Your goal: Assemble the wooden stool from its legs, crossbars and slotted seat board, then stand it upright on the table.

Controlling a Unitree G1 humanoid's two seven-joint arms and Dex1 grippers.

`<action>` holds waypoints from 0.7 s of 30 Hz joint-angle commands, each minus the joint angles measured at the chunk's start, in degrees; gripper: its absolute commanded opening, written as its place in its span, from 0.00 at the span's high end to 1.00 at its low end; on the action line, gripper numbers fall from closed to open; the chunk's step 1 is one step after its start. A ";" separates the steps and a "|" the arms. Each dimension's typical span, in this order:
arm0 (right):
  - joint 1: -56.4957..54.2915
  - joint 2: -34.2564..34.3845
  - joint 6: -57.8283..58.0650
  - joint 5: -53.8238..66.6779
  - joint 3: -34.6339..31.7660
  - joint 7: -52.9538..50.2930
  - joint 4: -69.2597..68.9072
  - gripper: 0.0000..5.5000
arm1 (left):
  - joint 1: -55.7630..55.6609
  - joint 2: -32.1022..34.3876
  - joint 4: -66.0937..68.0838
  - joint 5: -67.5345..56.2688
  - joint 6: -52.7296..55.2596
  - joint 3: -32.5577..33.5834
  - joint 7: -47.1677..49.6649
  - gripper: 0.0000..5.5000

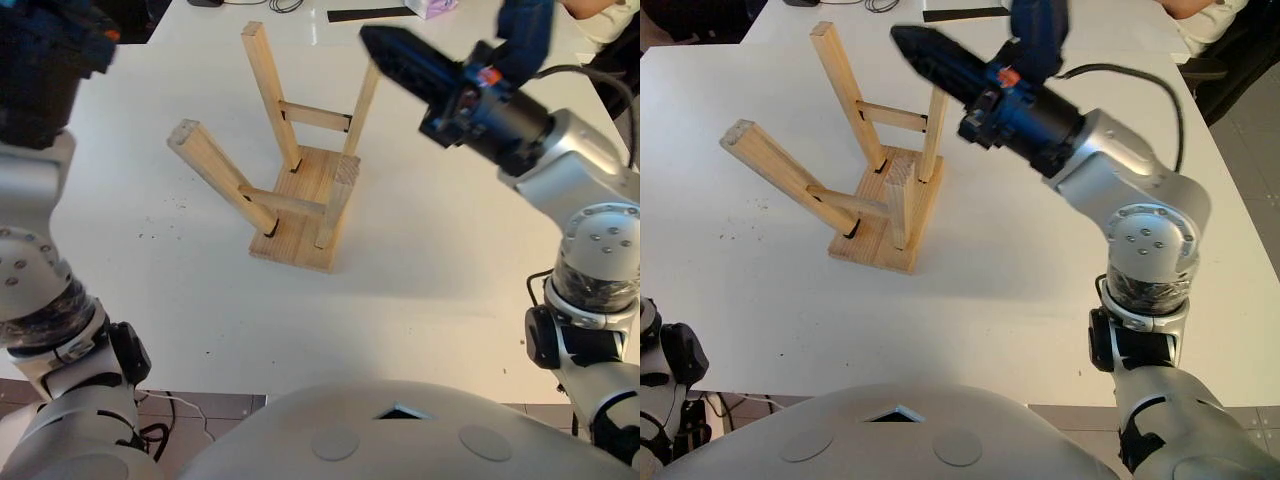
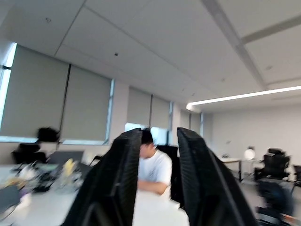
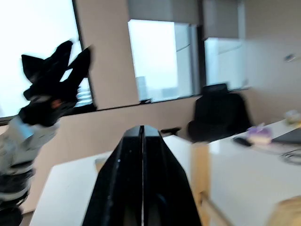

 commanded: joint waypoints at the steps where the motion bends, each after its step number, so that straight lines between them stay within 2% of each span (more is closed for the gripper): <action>1: 0.85 0.14 0.69 -3.39 3.17 0.63 0.20 1.00 | 7.13 0.63 9.27 8.40 -0.30 1.12 -3.58 0.90; 5: 2.61 0.95 -0.12 -4.20 2.19 -0.66 -0.96 1.00 | 15.26 -2.40 8.64 9.66 -0.13 3.41 -4.32 1.00; 10: 2.53 0.75 -1.02 -6.08 0.80 -0.36 -0.34 1.00 | 24.35 -7.75 0.23 7.44 2.36 -0.71 -3.65 1.00; 14: 1.08 0.44 -1.71 -7.74 0.04 0.79 1.29 1.00 | 27.34 -12.08 -6.64 7.77 3.26 -7.18 -1.07 1.00; 17: 0.60 0.66 -1.80 -8.43 0.08 1.54 1.64 1.00 | 26.88 -13.32 -8.60 6.80 3.03 -7.85 0.78 1.00; 21: 0.34 0.66 -1.41 -8.65 -0.19 1.85 1.71 1.00 | 26.60 -10.96 -7.80 8.59 2.65 -5.55 0.37 1.00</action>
